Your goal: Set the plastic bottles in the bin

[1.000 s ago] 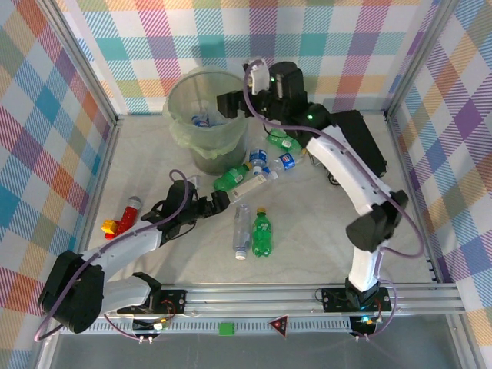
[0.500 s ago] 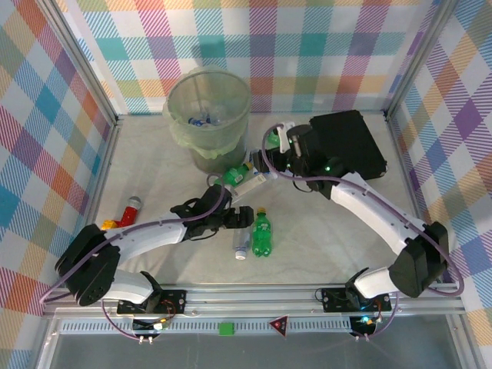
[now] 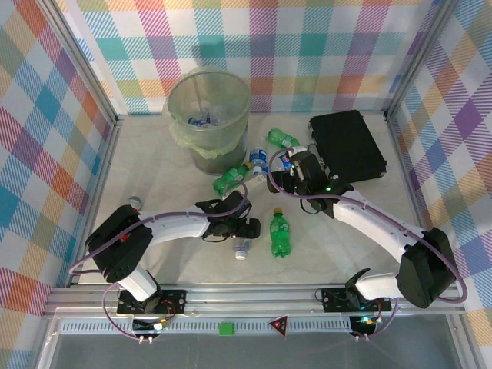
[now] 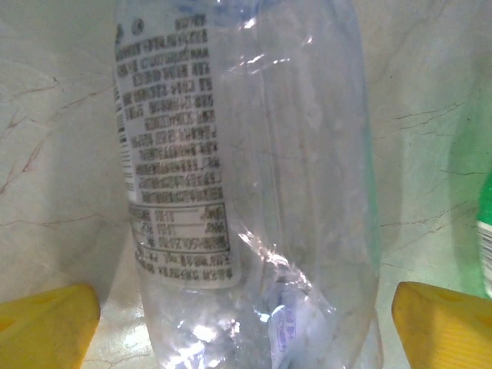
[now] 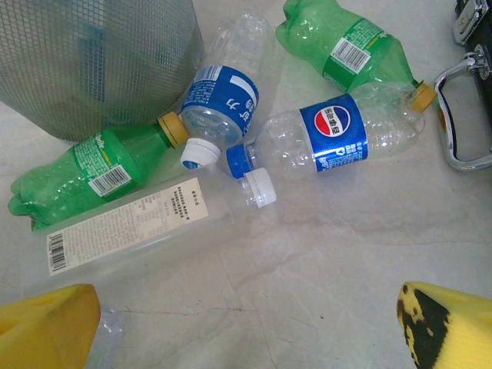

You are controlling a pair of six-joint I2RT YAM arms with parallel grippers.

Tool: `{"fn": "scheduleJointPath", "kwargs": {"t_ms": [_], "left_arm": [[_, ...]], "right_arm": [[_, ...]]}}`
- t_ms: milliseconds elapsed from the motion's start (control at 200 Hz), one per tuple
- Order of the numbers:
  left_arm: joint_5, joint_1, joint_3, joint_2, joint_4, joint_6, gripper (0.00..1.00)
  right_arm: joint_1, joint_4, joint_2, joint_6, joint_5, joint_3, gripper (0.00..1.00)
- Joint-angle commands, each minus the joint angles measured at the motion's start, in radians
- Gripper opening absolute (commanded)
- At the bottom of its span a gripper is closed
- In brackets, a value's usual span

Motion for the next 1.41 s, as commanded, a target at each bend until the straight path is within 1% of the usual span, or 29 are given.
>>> {"fn": "scheduleJointPath", "kwargs": {"t_ms": [0, 200, 380, 485, 615, 835, 980, 1125, 1265, 1400], "left_arm": [[-0.022, -0.013, 0.029, 0.047, -0.058, -0.004, 0.91], [-0.032, -0.014, 0.042, 0.078, -0.073, -0.007, 0.77], [-0.056, -0.014, 0.036, 0.065, -0.082, -0.005, 0.63], [-0.063, -0.015, 0.018, 0.045, -0.069, -0.005, 0.59], [-0.086, -0.013, -0.018, -0.009, -0.049, -0.015, 0.51], [-0.181, -0.013, -0.095, -0.179, -0.054, -0.054, 0.5], [-0.298, -0.009, -0.119, -0.327, -0.084, -0.087, 0.5], [-0.404, 0.04, -0.122, -0.484, -0.103, -0.098, 0.51], [-0.481, 0.11, -0.075, -0.615, -0.128, -0.035, 0.52], [-0.53, 0.157, 0.01, -0.701, -0.09, 0.099, 0.52]], "right_arm": [[0.004, 0.077, -0.006, 0.023, 0.01, 0.002, 0.99], [0.004, 0.075, 0.035, 0.048, 0.017, 0.008, 0.99], [0.003, 0.064, 0.054, 0.062, 0.034, 0.013, 0.99], [0.003, 0.063, 0.058, 0.063, 0.048, 0.019, 0.99], [0.004, 0.064, 0.066, 0.066, 0.048, 0.028, 0.99], [0.003, 0.064, 0.094, 0.081, 0.007, 0.051, 0.99], [0.004, 0.072, 0.106, 0.091, -0.016, 0.055, 0.99], [0.004, 0.072, 0.118, 0.095, -0.034, 0.062, 0.99], [0.004, 0.069, 0.118, 0.089, -0.045, 0.065, 0.99], [0.003, 0.068, 0.118, 0.085, -0.05, 0.063, 0.99]]}}
